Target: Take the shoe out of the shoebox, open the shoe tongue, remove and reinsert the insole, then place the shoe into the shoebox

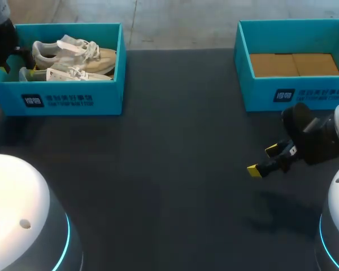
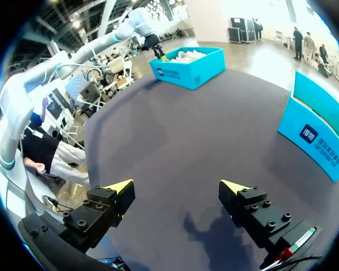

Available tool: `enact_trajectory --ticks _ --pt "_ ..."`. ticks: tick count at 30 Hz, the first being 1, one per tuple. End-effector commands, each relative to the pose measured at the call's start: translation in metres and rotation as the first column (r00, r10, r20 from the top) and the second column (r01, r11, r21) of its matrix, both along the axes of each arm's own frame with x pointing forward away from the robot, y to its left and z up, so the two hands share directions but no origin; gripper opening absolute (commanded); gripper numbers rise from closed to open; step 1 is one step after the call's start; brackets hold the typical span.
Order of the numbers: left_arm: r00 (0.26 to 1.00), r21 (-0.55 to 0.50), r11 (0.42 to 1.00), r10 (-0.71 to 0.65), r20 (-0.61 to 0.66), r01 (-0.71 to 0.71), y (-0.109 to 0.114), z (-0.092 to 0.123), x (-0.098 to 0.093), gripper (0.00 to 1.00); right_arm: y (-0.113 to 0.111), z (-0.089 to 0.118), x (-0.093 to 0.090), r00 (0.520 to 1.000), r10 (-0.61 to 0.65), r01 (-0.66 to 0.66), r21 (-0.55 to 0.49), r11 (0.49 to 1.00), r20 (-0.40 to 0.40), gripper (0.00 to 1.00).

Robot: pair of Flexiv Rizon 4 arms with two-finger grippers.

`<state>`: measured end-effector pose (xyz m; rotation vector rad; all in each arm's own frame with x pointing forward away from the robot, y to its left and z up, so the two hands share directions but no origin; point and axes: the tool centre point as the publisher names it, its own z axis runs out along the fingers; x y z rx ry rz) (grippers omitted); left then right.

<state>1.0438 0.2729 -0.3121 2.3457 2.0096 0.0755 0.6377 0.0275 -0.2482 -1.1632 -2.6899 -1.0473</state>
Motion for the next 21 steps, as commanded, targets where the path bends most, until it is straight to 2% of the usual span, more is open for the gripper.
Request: enact_trajectory --ticks 1,10,11,13,17,18,21 --pt "1.0 0.001 1.0 -0.001 -0.004 0.001 0.0 -0.01 0.004 0.82 0.0 0.0 -0.001 1.0 0.0 0.0 0.001 1.0 0.002 1.0" --pt "1.0 -0.016 1.0 -0.012 -0.016 0.012 0.003 -0.028 0.006 0.8 0.0 0.0 -0.001 1.0 0.0 0.0 0.001 1.0 0.002 1.0" --pt "1.0 -0.017 1.0 -0.011 -0.017 0.011 0.003 -0.029 0.006 0.78 0.0 0.0 -0.001 1.0 0.0 0.0 0.001 1.0 0.002 1.0" --pt "1.0 -0.018 1.0 -0.008 -0.021 0.008 0.003 -0.032 0.006 0.68 0.0 0.0 -0.001 1.0 0.0 0.0 0.001 1.0 0.002 1.0" --pt "1.0 -0.018 1.0 -0.001 -0.031 0.0 0.004 -0.037 0.006 0.65 0.0 0.0 -0.001 1.0 0.0 0.0 0.001 1.0 0.002 1.0" --pt "0.999 -0.018 1.0 0.001 -0.034 -0.002 0.004 -0.038 0.006 0.6 0.0 0.0 -0.001 1.0 0.0 0.0 0.001 1.0 0.002 1.0" --pt "0.999 -0.017 1.0 0.005 -0.043 -0.006 0.005 -0.041 0.005 0.61 0.0 0.0 -0.001 1.0 0.0 0.0 0.001 1.0 0.002 1.0"
